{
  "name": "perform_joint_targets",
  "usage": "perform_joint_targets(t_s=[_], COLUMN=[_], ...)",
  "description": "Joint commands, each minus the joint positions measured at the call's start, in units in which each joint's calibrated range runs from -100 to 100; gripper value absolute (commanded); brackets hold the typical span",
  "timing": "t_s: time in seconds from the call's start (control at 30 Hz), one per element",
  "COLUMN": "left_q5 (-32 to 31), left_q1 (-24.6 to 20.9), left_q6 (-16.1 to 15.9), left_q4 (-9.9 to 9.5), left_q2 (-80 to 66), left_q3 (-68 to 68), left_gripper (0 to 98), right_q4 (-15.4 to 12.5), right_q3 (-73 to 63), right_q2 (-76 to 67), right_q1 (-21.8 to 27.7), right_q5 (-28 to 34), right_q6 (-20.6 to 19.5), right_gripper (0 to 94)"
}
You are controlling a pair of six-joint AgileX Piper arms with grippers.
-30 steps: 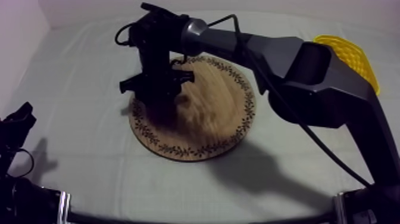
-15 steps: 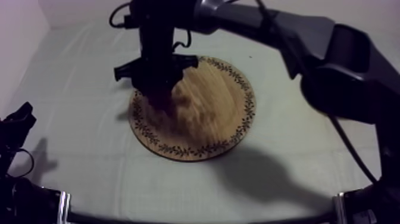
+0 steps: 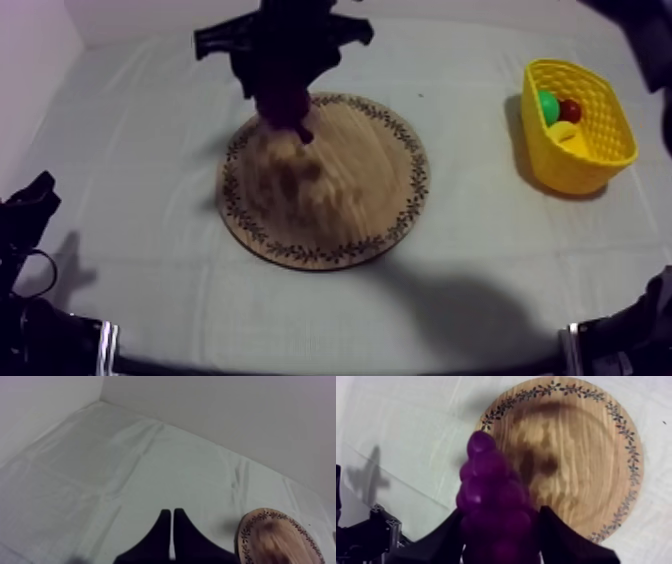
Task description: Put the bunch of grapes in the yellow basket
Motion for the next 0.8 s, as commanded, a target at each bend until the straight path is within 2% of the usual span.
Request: perform_joint_targets(t_s=[0.0, 0.23, 0.77], left_q5=[0.0, 0.0, 0.0], left_q1=[0.0, 0.0, 0.0], left_q6=[0.0, 0.0, 0.0], left_q4=[0.01, 0.01, 0.01], left_q2=[0.0, 0.0, 0.0], left_q3=[0.0, 0.0, 0.0], left_gripper=[0.0, 0.0, 0.0], right_q4=[0.2, 0.7, 4.6], right_q3=[3.1, 12.6, 31.6], right_q2=[-2.9, -9.6, -19.9], right_q1=[0.7, 6.6, 27.2], right_q5=[-0.2, -0.8, -4.8], right_q6=[0.3, 2.5, 9.6], right_gripper=[30.3, 31.2, 32.3])
